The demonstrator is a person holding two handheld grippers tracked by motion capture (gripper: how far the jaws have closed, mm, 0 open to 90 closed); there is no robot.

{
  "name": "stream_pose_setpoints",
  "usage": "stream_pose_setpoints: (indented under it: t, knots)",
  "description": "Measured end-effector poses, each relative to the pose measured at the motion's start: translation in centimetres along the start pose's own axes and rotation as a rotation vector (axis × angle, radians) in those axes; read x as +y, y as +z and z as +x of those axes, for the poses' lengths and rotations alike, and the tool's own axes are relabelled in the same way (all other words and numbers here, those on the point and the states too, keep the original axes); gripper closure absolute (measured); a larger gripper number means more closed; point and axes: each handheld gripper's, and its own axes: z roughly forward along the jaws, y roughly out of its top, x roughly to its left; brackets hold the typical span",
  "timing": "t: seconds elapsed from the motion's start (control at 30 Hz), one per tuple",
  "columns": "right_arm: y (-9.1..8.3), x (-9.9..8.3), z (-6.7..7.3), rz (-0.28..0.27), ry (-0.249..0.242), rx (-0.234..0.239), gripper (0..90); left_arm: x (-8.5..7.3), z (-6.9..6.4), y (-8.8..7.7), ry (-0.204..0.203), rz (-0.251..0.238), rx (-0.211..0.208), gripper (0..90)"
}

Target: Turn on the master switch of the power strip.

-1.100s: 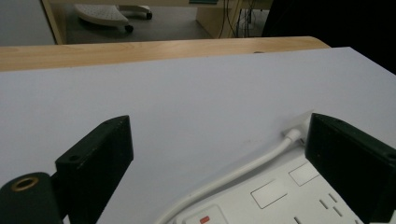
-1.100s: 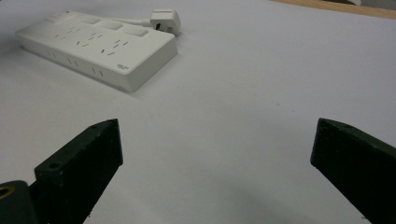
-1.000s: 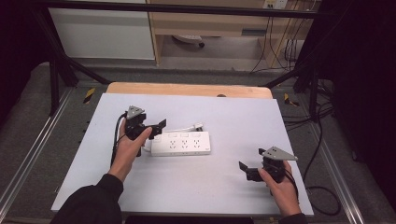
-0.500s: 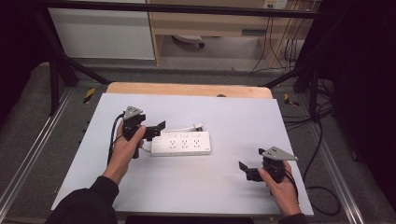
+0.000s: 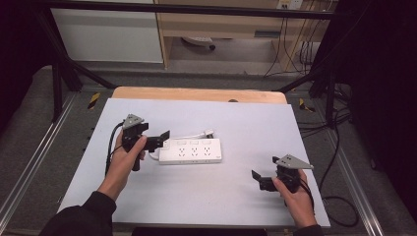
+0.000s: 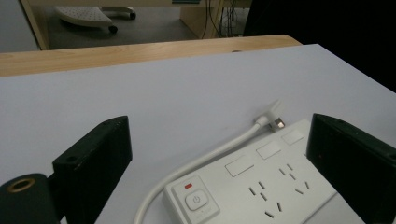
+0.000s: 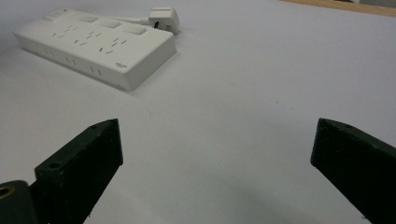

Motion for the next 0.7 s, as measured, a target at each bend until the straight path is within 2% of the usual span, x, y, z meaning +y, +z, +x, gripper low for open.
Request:
stream_pose_setpoints:
  t: [0.3,0.47,0.7]
  knots:
    - [0.0,0.0,0.0,-0.001,0.001,0.001,2.7,-0.2,0.2,-1.9,0.002,0.000,-0.007,6.8]
    - [0.0,-0.1,0.0,0.006,-0.003,-0.004,2.7,-0.5,0.1,-3.0,0.003,0.002,-0.025,6.6]
    - [0.0,-0.1,0.0,0.005,-0.003,-0.004,2.7,-1.5,0.4,-5.0,0.018,0.011,-0.027,6.6]
